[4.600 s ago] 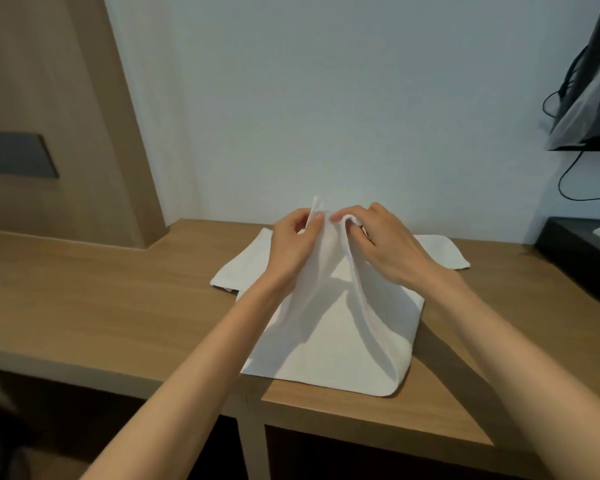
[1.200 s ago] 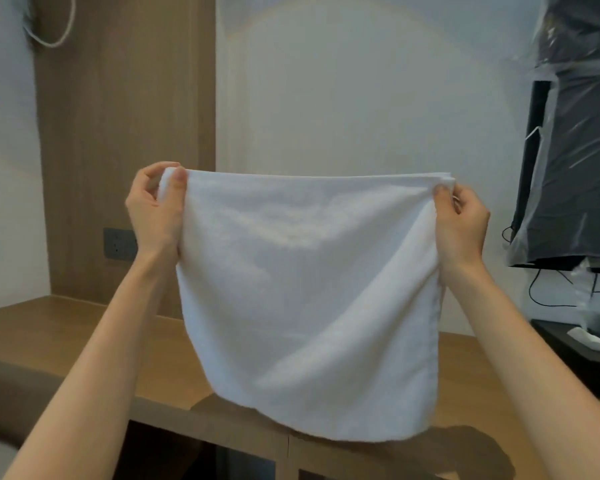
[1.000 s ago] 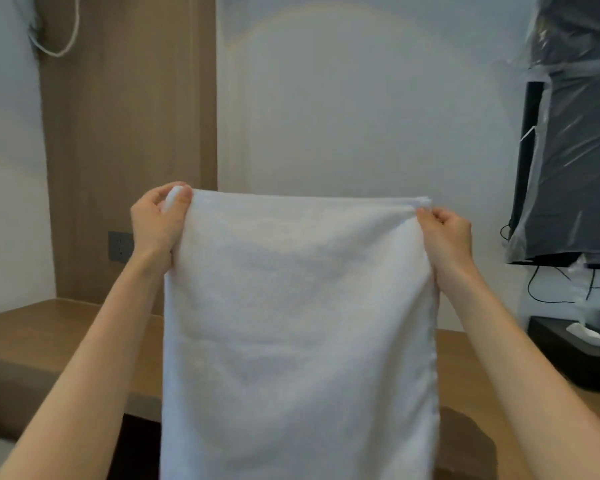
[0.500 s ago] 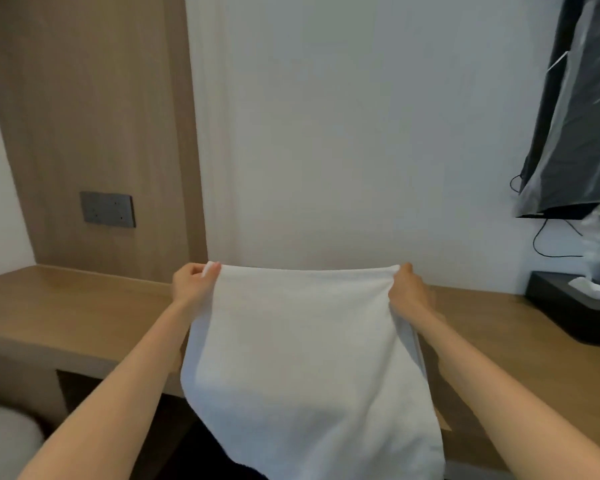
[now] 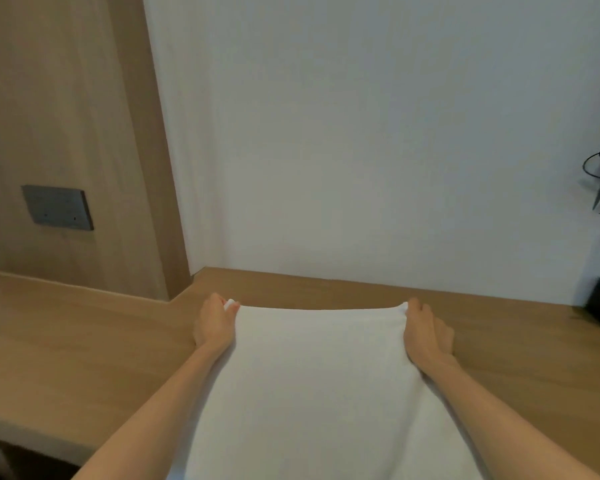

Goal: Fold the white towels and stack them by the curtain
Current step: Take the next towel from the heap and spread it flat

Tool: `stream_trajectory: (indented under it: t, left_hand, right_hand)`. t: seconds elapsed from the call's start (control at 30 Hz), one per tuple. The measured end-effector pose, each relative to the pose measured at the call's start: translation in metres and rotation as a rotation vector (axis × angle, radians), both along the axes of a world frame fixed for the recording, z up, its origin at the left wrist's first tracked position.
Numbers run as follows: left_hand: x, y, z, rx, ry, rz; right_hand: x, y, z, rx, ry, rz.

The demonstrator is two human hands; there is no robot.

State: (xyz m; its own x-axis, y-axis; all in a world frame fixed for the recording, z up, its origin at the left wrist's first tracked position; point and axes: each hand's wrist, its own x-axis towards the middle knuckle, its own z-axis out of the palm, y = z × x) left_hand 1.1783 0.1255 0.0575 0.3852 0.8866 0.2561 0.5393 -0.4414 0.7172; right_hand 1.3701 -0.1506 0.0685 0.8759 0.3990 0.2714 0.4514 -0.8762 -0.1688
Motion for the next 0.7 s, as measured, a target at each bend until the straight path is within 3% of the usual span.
stream_trajectory:
  t: [0.23,0.43,0.7]
  left_hand:
    - [0.075,0.021,-0.002,0.070,0.109,-0.075]
    - [0.136,0.042,-0.002,0.138,0.213,-0.098]
    - [0.156,0.053,-0.002,0.170,0.260,-0.012]
  right_hand:
    - [0.065,0.009,-0.003,-0.020,0.002,-0.088]
    - [0.109,0.017,-0.009,0.104,0.036,-0.166]
    - [0.126,0.024,-0.013,0.151,-0.070,-0.207]
